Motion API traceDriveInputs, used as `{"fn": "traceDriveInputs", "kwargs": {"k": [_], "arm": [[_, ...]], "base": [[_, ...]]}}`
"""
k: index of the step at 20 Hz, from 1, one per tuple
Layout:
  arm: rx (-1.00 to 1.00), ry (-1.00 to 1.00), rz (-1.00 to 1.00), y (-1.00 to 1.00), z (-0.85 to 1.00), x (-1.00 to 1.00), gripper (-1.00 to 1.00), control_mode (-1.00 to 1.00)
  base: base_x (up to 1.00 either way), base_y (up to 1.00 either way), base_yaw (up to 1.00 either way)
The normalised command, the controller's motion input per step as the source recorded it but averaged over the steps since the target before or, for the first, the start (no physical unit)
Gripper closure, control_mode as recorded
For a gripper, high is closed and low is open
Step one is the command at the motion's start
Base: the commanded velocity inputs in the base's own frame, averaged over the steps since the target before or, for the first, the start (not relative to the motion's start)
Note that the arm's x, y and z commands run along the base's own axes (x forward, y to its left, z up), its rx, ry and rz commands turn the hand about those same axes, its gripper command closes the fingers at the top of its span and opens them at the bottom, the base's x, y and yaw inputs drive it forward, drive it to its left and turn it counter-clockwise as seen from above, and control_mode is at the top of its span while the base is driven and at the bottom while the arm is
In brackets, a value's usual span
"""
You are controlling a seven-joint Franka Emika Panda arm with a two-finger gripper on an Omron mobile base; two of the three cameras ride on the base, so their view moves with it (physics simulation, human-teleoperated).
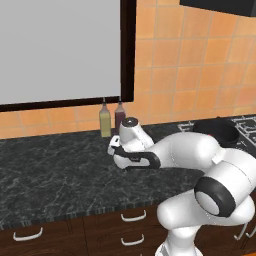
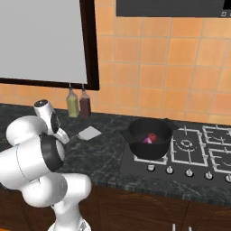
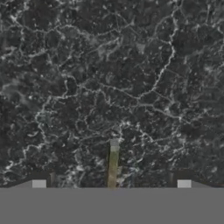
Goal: Put the onion and tomato in the pot. Retrieve the spatula and lightly stir the vegetables in the pot.
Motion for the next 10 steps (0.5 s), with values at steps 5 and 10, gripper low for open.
{"fn": "traceDriveInputs", "kwargs": {"k": [5,10], "arm": [[-0.08,0.02,0.00,0.10,-0.36,0.03,-1.00,-1.00],[0.00,0.02,0.00,-0.04,-0.09,0.00,-1.00,-1.00]], "base": [[0.00,0.00,0.00],[0.00,0.00,0.00]]}}
